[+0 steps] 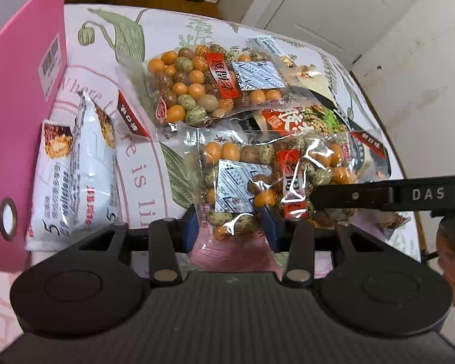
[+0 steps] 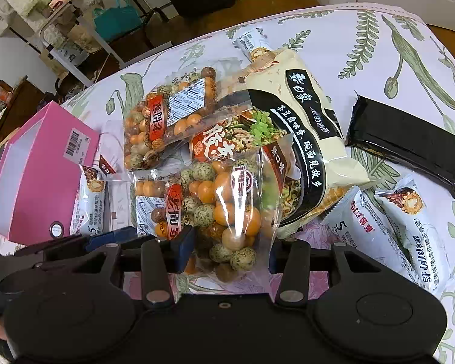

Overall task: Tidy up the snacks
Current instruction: 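Move the left gripper to a bag of coated beans and grasp it, then carry the bean bag with the left gripper into the pink box and release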

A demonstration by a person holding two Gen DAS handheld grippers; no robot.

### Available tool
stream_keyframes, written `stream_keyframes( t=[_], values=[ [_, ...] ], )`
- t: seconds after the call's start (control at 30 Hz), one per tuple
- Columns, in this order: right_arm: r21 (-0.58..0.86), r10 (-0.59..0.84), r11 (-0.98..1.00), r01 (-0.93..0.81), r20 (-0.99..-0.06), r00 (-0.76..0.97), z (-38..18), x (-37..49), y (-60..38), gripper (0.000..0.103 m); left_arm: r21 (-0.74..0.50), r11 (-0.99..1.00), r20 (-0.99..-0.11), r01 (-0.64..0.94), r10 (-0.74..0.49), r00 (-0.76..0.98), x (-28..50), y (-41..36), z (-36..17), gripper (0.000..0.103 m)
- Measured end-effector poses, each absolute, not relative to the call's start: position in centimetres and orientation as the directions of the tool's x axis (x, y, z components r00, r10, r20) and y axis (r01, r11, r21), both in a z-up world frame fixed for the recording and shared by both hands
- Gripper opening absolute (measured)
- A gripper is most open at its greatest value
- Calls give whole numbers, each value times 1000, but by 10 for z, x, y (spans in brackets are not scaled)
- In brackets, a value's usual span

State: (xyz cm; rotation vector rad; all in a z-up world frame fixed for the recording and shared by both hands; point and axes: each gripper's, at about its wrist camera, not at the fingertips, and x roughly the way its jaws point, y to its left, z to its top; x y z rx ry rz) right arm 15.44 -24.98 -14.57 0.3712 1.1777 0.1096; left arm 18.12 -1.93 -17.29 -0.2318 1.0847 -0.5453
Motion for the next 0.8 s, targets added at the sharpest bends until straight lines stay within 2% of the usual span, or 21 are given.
stream_keyframes(
  t=[0.13,0.27,0.4,0.53,0.67,0.8],
  values=[
    [340,280,936,97,-881,382,-150,157,-251,52,-458,844,-773,280,-534,343,185,-18,-177,42],
    [332,279,940,85,-885,373,-150,158,-250,52,-470,834,-769,289,-547,329,188,-21,-180,49],
    [344,290,935,88,-882,372,-151,157,-253,48,-410,866,-803,288,-492,337,191,-23,-173,49],
    [374,308,920,117,-876,371,-154,146,-262,47,-358,892,-797,277,-446,408,192,-11,-169,50],
    [388,319,914,117,-867,383,-159,140,-265,47,-485,823,-765,297,-563,311,204,-8,-181,51],
    [411,341,903,124,-862,375,-161,142,-270,47,-506,784,-740,359,-609,286,201,-15,-180,48]
  ],
)
